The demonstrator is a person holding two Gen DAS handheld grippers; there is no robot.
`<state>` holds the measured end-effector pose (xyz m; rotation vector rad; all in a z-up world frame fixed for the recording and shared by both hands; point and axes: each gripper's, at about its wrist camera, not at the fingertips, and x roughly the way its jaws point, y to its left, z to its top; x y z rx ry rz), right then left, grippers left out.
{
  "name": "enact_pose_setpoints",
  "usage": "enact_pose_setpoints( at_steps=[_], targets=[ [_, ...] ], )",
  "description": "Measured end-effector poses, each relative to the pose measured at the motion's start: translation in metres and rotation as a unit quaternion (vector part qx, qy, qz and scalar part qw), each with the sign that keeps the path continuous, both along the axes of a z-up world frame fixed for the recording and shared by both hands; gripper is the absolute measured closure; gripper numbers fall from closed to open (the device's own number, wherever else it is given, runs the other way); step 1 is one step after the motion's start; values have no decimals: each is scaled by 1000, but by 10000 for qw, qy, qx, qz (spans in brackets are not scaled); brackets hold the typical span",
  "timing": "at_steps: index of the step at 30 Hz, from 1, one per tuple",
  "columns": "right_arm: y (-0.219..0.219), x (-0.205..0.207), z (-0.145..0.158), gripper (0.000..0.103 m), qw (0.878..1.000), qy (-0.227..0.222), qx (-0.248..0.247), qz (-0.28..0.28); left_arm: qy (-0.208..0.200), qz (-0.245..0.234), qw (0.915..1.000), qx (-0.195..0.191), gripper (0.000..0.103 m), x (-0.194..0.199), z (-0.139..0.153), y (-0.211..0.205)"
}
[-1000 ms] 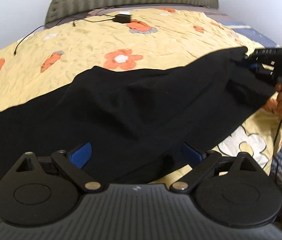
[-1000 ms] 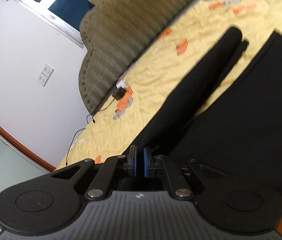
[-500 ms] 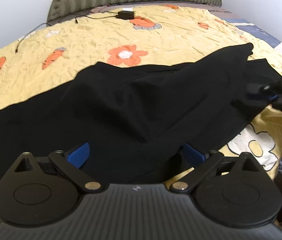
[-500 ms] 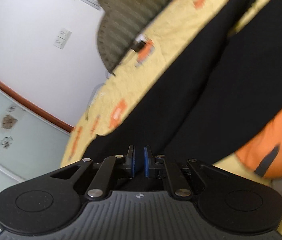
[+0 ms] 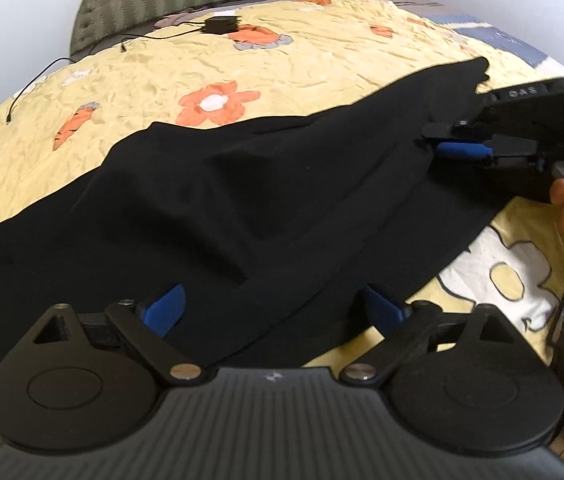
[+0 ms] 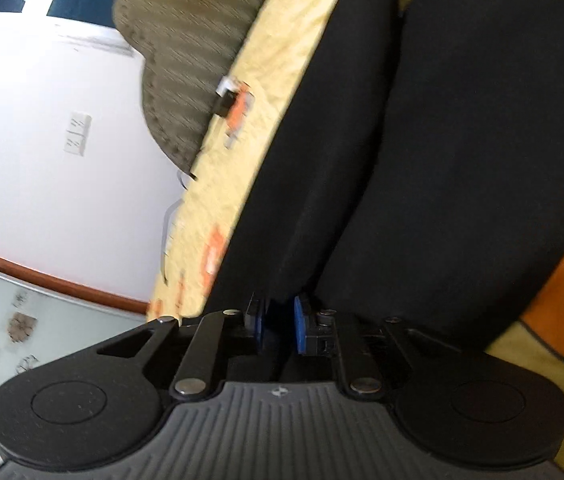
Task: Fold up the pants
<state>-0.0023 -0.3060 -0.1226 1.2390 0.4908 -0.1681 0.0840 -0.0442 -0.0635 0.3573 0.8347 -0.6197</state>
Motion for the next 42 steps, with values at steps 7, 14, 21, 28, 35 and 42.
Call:
enact_pose_setpoints(
  at_steps=[7, 14, 21, 28, 35, 42],
  targets=[
    [10, -23, 16, 99, 9989, -153, -434, -46, 95, -25, 9999, -139, 53, 1, 5, 5],
    [25, -45, 32, 99, 9974, -56, -713, 62, 101, -274, 9994, -172, 78, -12, 7, 16],
    [21, -48, 18, 99, 9968, 342, -727, -10, 143, -352, 9991, -175, 74, -14, 7, 20],
    [-6, -71, 33, 98, 9955, 202, -930, -29, 97, -644, 9959, -622, 23, -28, 34, 22],
    [-98, -78, 59, 97, 9752, 421, -1842, -1153, 481, -73, 9902, -1310, 22, -1, 41, -26],
    [-160, -31, 40, 97, 9820, 875, -1459, -822, 371, 98, 9962, -781, 21, 3, 15, -88]
  ],
)
